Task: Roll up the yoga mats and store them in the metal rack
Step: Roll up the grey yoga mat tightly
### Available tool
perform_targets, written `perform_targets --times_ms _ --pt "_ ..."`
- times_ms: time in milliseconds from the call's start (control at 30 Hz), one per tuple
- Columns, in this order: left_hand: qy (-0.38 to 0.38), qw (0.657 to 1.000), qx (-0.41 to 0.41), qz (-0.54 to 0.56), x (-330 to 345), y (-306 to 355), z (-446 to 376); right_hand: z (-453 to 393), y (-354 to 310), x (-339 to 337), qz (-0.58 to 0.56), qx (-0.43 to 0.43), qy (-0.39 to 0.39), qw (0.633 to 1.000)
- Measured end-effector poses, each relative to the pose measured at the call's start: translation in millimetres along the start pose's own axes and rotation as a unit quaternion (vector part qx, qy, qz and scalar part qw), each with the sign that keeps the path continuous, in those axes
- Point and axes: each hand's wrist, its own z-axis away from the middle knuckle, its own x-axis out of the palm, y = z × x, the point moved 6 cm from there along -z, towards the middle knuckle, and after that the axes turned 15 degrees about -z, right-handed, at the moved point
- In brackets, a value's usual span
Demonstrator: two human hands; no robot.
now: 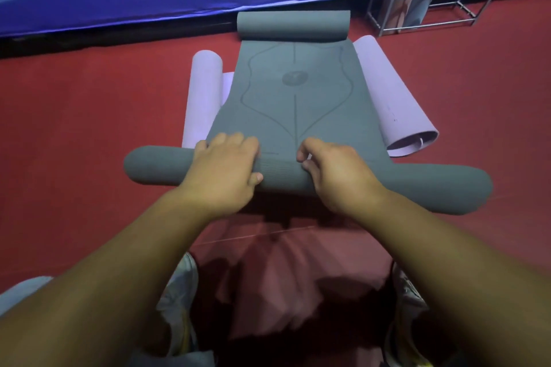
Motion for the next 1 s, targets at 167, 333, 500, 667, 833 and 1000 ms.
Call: perform_targets --times_ms 167,333,500,667,833,1000 --pt "0.105 0.991 0.087 -0.008 10 27 -14 -15 14 -9 -0.049 0.075 0.033 0.995" --pt "0.046 0.994 0.092 -0.033 11 23 -34 -20 10 -5 0.032 0.036 -0.017 0.999" --pt "-0.041 0.994 0.101 0.030 25 26 -43 -12 0 8 0.220 -0.002 -0.048 0.974" --pt "0.022 0.997 0.070 0.020 19 28 -42 -16 -7 12 0.281 -0.011 -0.021 0.959" --pt "0.145 0.989 0.015 -0.012 6 24 -29 -16 -10 8 0.274 0.025 -0.022 0.961" --pt "0.125 0.992 0.019 -0.010 7 33 -29 -11 -7 9 0.243 0.068 -0.028 0.967"
